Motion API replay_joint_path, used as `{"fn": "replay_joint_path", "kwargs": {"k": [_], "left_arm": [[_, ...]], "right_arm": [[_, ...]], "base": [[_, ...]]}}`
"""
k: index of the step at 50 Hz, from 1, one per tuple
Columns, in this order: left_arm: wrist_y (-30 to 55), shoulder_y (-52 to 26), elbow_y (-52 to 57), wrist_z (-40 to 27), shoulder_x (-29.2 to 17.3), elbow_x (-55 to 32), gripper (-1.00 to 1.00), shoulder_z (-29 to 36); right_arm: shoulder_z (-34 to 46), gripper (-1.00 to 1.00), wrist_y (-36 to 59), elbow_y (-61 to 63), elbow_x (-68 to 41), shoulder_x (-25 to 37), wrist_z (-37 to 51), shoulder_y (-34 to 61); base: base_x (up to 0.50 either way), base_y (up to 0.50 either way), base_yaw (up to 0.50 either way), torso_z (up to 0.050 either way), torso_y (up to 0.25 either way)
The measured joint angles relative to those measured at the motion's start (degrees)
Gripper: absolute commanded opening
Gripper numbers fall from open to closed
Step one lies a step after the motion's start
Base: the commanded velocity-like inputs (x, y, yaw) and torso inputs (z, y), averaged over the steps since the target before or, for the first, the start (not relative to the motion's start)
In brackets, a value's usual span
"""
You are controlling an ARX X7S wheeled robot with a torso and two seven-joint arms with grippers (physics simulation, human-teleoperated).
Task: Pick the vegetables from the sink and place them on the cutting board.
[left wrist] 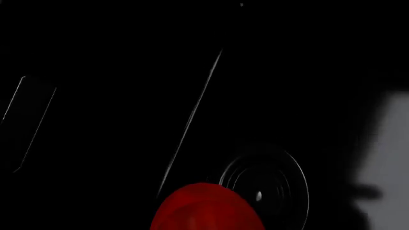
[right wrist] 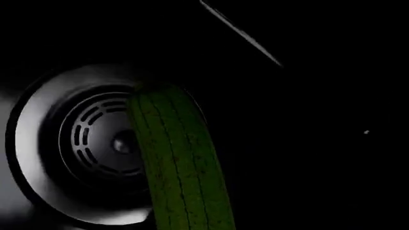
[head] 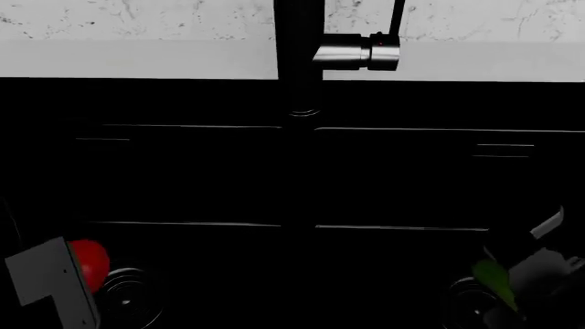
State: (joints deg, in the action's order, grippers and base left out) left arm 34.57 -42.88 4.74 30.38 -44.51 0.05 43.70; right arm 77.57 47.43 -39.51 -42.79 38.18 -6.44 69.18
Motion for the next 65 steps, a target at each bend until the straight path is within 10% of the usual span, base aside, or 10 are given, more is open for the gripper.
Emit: {"fn": "replay_joint_path", "kwargs": {"k": [29,65], "left_arm": [[3.96,10.82,8.41,-21.94,4.31,-5.82,-1.0,-15.96],[4.93,15.93,15.77,-38.48,14.63,-6.12,-1.0,-24.91]], "right_arm": [[-20.97,-1.0,23.8,59.52,-23.24,26.61,30.55,-1.21],[-28.67,-1.0,16.35,66.11,-29.37,23.76,46.65,-3.97]], "base": [[-0.1,0.0,0.0,0.0,0.25],[-0.19,-0.19,0.0,0.0,0.104]]}}
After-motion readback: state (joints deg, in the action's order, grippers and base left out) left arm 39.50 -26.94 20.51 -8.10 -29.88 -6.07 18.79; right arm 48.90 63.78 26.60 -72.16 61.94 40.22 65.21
